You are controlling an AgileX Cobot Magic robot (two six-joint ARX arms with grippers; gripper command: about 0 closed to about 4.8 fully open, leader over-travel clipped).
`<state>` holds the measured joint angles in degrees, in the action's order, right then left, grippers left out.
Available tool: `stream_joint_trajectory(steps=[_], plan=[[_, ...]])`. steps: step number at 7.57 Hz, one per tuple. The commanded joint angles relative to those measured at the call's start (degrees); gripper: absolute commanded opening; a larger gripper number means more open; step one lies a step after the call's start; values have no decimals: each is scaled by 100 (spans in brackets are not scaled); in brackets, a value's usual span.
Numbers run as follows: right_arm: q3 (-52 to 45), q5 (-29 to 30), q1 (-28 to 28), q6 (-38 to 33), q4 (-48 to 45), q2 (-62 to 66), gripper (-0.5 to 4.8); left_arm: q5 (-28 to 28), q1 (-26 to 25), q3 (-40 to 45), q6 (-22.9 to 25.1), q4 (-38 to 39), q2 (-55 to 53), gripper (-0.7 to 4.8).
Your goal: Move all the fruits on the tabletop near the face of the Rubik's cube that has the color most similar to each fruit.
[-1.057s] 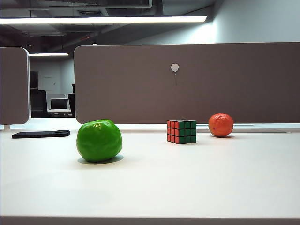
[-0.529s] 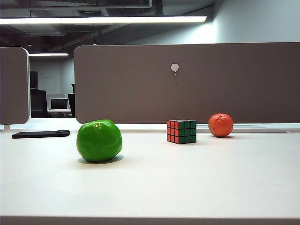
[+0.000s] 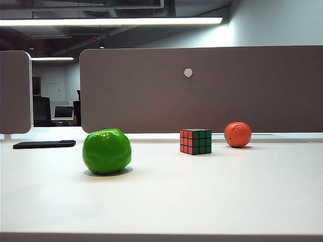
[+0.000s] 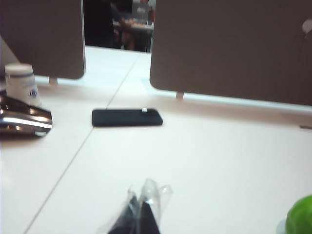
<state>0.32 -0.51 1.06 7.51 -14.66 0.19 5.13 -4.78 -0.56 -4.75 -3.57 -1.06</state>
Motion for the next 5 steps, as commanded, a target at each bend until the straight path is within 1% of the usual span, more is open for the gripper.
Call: stream_joint_trajectory(steps=[1,2,3,4,5], plan=[[-2,-616,-4,-625,710,-4,-1,4,4,-7,-17,96,-4,-5],[-2,-238,-4,-623,820,-4,-1,9,4,-7,-17,92,-4,-5],[-2,238,-4,-577,715,-4,-1,9,4,-7,-15,-61,-4,-5],[-2,236,-2,-579,695,-4,-1,11,4,-7,-15,-92,-4,-5],[-2,166,-4,-181,507,-4,-1,839,4,-7,629,-382,-4,-5]])
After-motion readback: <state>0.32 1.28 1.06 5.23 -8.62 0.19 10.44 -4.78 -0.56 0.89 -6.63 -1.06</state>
